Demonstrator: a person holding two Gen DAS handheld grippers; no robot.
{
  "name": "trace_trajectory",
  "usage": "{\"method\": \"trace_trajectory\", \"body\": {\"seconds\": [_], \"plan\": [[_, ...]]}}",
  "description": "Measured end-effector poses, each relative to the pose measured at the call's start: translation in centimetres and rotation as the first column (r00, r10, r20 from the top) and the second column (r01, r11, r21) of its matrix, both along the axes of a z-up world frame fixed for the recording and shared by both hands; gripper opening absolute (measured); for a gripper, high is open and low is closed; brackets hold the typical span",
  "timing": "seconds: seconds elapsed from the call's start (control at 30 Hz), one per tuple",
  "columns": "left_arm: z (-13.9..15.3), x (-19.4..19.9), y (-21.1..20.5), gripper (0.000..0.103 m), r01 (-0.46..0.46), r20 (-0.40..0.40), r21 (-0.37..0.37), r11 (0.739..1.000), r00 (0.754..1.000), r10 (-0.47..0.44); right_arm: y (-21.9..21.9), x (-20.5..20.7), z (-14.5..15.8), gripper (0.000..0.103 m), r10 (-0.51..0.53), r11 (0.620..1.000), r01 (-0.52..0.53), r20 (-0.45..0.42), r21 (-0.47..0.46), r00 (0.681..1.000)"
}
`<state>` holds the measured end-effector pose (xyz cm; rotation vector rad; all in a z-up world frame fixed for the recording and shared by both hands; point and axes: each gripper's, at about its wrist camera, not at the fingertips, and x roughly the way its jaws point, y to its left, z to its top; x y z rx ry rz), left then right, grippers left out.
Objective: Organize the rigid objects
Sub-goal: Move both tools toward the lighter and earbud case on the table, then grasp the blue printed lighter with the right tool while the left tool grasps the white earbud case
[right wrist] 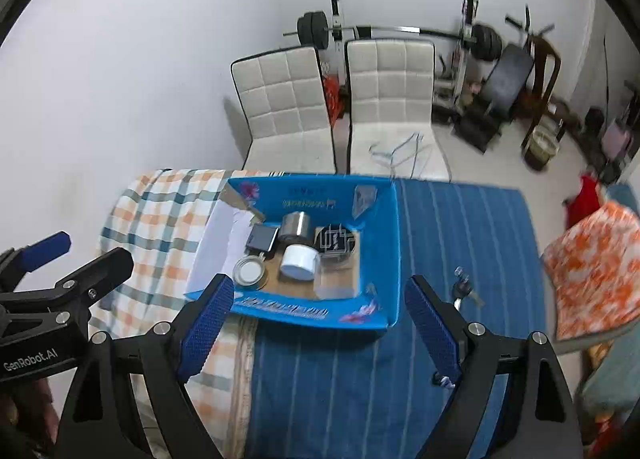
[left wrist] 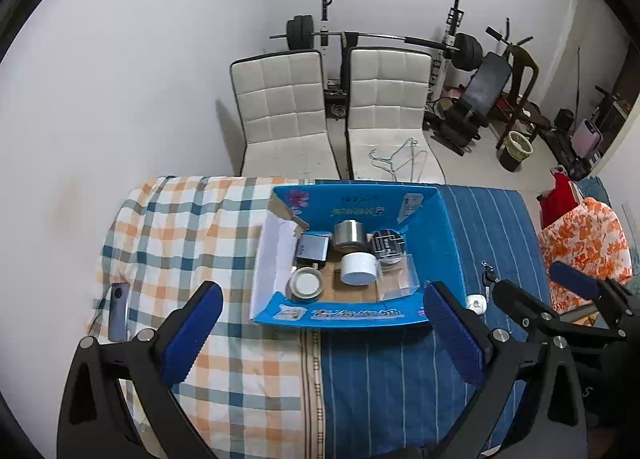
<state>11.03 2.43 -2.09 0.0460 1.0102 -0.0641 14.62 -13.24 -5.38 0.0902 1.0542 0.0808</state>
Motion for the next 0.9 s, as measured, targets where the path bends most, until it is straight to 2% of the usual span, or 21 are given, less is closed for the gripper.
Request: {"method": "trace_trajectory", "body": {"seconds": [0.07, 0.13, 0.17, 0.23, 0.33, 0.43, 0.5, 0.57, 0.67, 0.77, 0.87, 0.9], "plan": [[-0.8, 0.5, -1.5, 0.103, 0.019, -0.005, 0.012, 1.000, 1.000, -0.018, -2.0, -0.4, -0.9, 0.090, -0.042, 0.999, 0.042, -0.001, 0.031, 0.999], [-2.1, 1.0, -3.7, 0.103, 0.042, 0.001, 0.019, 0.999, 0.999, -0.042, -4.0, -0.9, -2.2, 0.090, -0.082, 0.997, 0.082, 0.006, -0.012, 0.997], [-3.1, 1.3, -5.2, 0.103, 0.061, -0.017, 0.026, 0.998, 0.998, -0.060, -5.3, -1.2, -3.1, 0.090, -0.100, 0.993, 0.100, -0.001, -0.066, 0.995], [-5.5, 2.0, -8.8, 0.103, 0.128, -0.049, 0.018, 0.992, 0.991, -0.127, -7.9, -1.7, -5.2, 0.090, -0.139, 0.980, 0.130, -0.047, -0.148, 0.989], [-9.1, 2.7, -14.3, 0.103, 0.223, -0.091, 0.028, 0.974, 0.971, -0.220, -13.2, -2.7, -9.3, 0.090, -0.216, 0.966, 0.189, -0.148, -0.175, 0.965], [-13.1, 3.1, -18.9, 0.103, 0.274, -0.128, 0.066, 0.959, 0.956, -0.264, -17.3, -3.4, -13.8, 0.090, -0.241, 0.954, 0.186, -0.232, -0.234, 0.942], [-15.4, 3.1, -20.8, 0.103, 0.290, -0.144, 0.091, 0.953, 0.950, -0.276, -19.4, -3.7, -18.4, 0.090, -0.186, 0.960, 0.099, -0.333, -0.263, 0.925], [-18.0, 2.8, -22.8, 0.103, 0.306, -0.193, 0.128, 0.944, 0.941, -0.279, -20.3, -3.9, -22.4, 0.090, -0.116, 0.965, 0.002, -0.418, -0.264, 0.901], [-20.9, 2.4, -24.1, 0.098, 0.301, -0.256, 0.167, 0.939, 0.933, -0.254, -20.3, -4.7, -27.3, 0.090, -0.010, 0.951, -0.145, -0.496, -0.272, 0.868], [-22.1, 2.2, -24.0, 0.099, 0.284, -0.290, 0.161, 0.945, 0.929, -0.230, -20.4, -5.0, -30.7, 0.089, 0.054, 0.949, -0.216, -0.552, -0.232, 0.832], [-22.2, 2.3, -23.6, 0.099, 0.261, -0.294, 0.178, 0.949, 0.934, -0.201, -19.8, -5.2, -33.0, 0.088, 0.104, 0.936, -0.274, -0.569, -0.222, 0.816], [-22.0, 2.3, -23.6, 0.099, 0.254, -0.295, 0.183, 0.950, 0.936, -0.193, -19.6, -5.3, -33.5, 0.082, 0.117, 0.934, -0.285, -0.570, -0.216, 0.814]]}}
